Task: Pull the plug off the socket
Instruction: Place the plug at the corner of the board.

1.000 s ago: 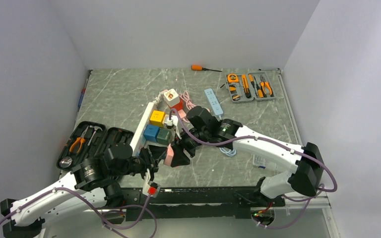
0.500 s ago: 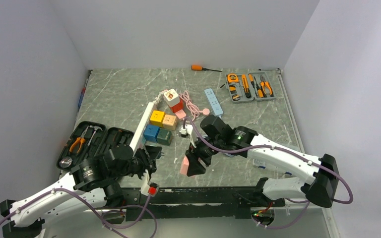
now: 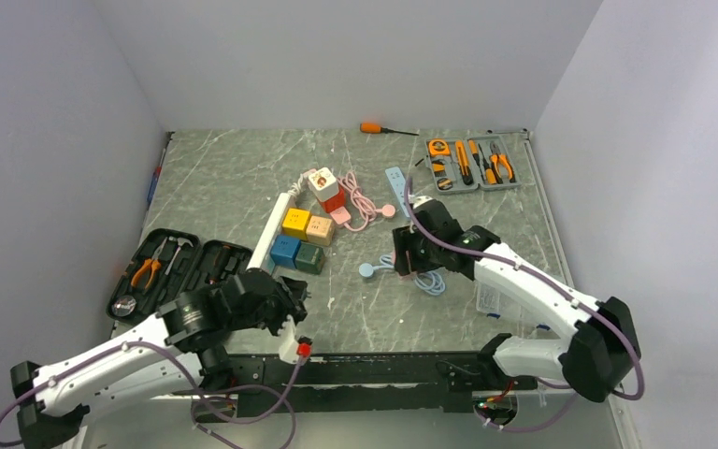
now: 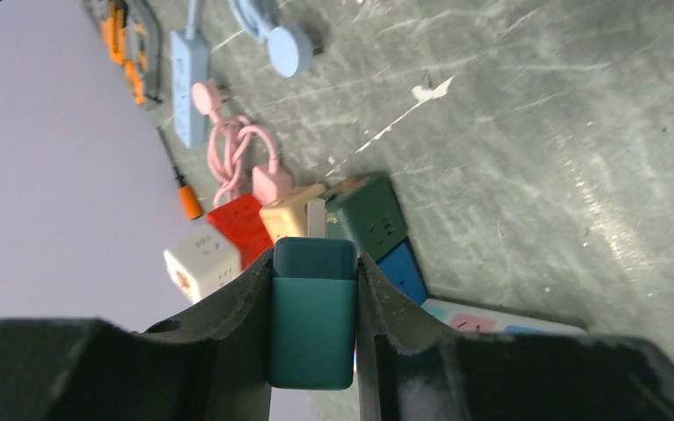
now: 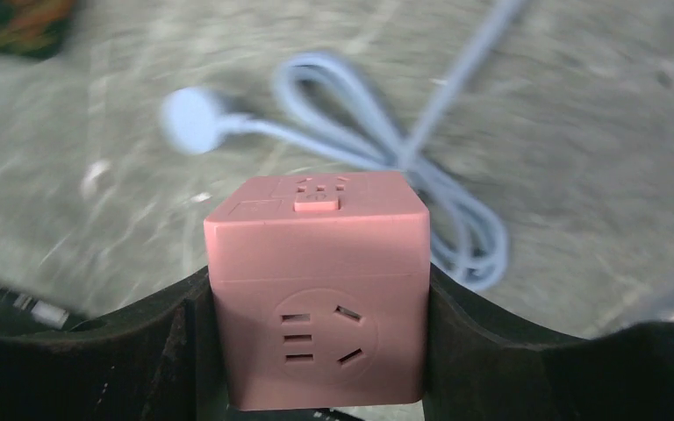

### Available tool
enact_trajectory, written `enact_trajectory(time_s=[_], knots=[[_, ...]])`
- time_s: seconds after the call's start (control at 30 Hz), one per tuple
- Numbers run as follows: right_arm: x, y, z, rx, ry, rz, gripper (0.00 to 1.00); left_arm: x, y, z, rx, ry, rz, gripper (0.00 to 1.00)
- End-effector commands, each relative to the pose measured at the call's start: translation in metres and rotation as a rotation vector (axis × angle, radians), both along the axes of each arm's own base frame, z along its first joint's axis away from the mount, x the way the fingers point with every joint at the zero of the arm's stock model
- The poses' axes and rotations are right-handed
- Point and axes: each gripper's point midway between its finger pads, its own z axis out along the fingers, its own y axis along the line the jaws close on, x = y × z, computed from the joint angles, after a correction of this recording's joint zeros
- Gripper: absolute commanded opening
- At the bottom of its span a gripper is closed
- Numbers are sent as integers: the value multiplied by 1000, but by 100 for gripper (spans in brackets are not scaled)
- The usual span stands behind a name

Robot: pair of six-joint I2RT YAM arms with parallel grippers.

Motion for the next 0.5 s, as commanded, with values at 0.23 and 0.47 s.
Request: enact_trajectory(time_s=[0.23,0.47], knots=[[68,-116,-27,-117,-160,-749,0,2,-74,55,-98,285,7,0],[80,-139,-50,-185,-196,-894,10,13,-137,65,-72,352,56,0]])
